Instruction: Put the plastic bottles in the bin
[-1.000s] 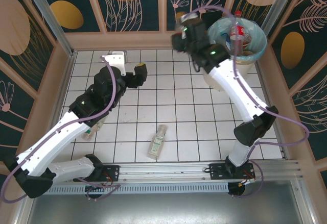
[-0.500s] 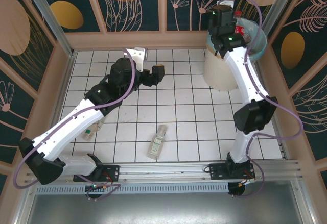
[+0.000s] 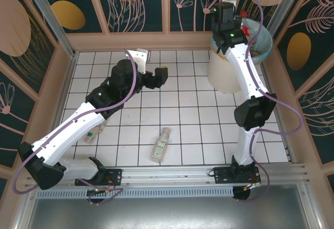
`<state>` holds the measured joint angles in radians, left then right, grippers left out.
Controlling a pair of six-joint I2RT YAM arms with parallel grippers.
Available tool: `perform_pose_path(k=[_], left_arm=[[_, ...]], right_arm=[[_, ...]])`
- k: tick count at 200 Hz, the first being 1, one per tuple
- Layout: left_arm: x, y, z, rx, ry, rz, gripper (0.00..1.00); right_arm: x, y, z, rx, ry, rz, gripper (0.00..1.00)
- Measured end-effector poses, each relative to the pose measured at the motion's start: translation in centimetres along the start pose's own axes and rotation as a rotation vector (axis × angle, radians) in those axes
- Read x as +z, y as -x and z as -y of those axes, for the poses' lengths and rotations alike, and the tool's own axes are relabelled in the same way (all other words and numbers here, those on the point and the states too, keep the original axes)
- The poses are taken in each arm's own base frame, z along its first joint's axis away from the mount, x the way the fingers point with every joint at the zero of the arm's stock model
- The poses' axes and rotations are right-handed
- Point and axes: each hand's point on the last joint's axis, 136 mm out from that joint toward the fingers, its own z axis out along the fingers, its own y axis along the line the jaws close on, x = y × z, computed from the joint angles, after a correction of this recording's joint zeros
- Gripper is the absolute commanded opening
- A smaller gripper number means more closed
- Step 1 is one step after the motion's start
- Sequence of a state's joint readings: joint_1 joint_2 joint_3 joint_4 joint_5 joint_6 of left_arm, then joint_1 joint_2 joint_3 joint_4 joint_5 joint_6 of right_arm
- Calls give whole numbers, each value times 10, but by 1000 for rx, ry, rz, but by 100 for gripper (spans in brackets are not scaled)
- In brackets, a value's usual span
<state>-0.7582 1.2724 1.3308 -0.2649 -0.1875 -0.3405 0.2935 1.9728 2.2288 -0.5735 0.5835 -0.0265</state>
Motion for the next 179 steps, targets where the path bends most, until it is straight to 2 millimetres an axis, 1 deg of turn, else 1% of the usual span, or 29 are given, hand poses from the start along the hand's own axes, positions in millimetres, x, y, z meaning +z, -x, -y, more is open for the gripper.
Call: perform_pose_path(k=[28, 58, 80, 93, 113, 132, 160, 179], left_arm=[[-3, 1, -1, -1, 1, 8, 89], [-7, 3, -2, -3, 5, 19, 89], [-8, 5, -4, -4, 14, 28, 89], [-8, 5, -5, -4, 18, 29, 89], [-8, 4, -6, -4, 24, 28, 89], [-8, 4, -7, -3, 27, 27, 89], [-10, 4, -9, -4, 36, 33, 89], [-12, 5, -10, -5, 40, 38, 89]], right_arm=[[-6, 2, 3, 1, 2, -2, 67], [-23, 12, 11, 16, 13, 19, 63], [-33, 16, 17, 26, 20, 29, 57], [-36, 16, 18, 25, 23, 28, 53], [-33, 8, 15, 16, 31, 10, 48], [-27, -8, 10, -2, 38, -26, 45], [-19, -30, 2, -15, 58, -85, 37], [-12, -42, -3, -16, 71, -123, 35]])
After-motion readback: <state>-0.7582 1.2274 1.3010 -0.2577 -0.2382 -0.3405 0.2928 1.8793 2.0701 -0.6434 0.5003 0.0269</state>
